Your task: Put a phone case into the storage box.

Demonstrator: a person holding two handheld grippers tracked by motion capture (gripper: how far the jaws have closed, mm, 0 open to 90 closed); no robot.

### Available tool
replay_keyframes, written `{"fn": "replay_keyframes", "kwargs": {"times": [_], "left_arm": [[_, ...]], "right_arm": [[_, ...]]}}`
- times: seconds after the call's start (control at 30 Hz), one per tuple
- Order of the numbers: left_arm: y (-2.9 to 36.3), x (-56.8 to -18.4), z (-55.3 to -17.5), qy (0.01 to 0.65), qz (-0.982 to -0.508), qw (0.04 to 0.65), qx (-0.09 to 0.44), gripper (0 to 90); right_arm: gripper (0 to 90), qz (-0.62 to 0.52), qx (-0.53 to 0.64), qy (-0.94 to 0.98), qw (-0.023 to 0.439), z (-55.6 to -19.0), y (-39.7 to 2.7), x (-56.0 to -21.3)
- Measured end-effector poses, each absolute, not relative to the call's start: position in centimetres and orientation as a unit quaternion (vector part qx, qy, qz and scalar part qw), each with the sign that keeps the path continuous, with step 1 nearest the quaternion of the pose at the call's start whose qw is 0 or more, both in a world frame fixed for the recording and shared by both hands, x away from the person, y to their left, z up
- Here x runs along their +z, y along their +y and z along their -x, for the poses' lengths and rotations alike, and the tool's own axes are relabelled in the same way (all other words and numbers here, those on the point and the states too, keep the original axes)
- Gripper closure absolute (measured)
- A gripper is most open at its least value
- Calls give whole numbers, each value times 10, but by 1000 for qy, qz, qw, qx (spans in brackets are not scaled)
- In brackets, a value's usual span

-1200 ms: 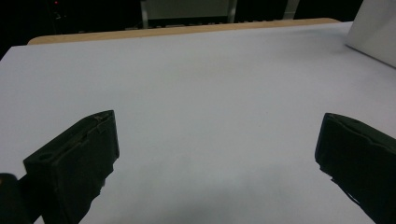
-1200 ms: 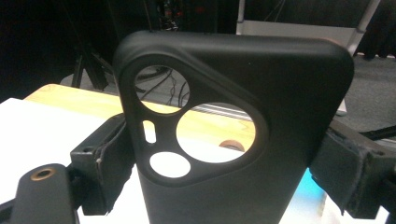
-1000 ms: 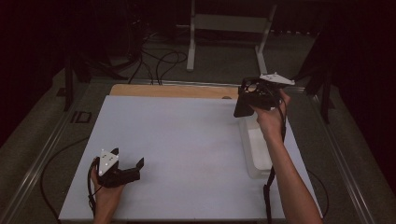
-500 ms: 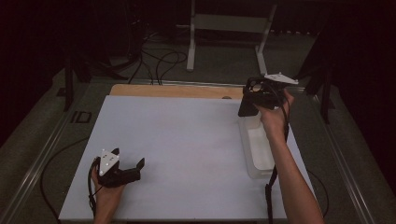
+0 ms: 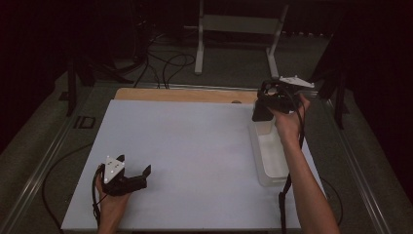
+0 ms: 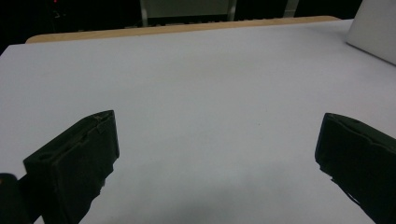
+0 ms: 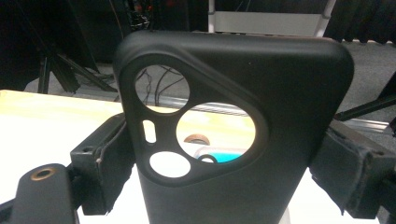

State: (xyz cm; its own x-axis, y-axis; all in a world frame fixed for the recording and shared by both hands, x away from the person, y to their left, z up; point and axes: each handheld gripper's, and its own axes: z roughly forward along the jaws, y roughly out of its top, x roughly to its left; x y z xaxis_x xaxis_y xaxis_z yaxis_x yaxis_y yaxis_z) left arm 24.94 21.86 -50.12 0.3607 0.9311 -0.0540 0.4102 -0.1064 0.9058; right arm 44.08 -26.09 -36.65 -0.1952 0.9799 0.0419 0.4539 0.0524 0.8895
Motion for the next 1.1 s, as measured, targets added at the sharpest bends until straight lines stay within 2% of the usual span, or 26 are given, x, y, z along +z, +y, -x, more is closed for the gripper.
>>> {"fn": "replay_keyframes", "kwargs": {"times": [0.5, 1.1], "left_arm": [[218, -501, -249, 488, -687, 456, 286, 0], [218, -501, -249, 488, -687, 455, 286, 0]], "right_arm": [[134, -556, 402, 652, 323, -441, -267, -370], [133, -577, 373, 656, 312, -452, -274, -397]]}}
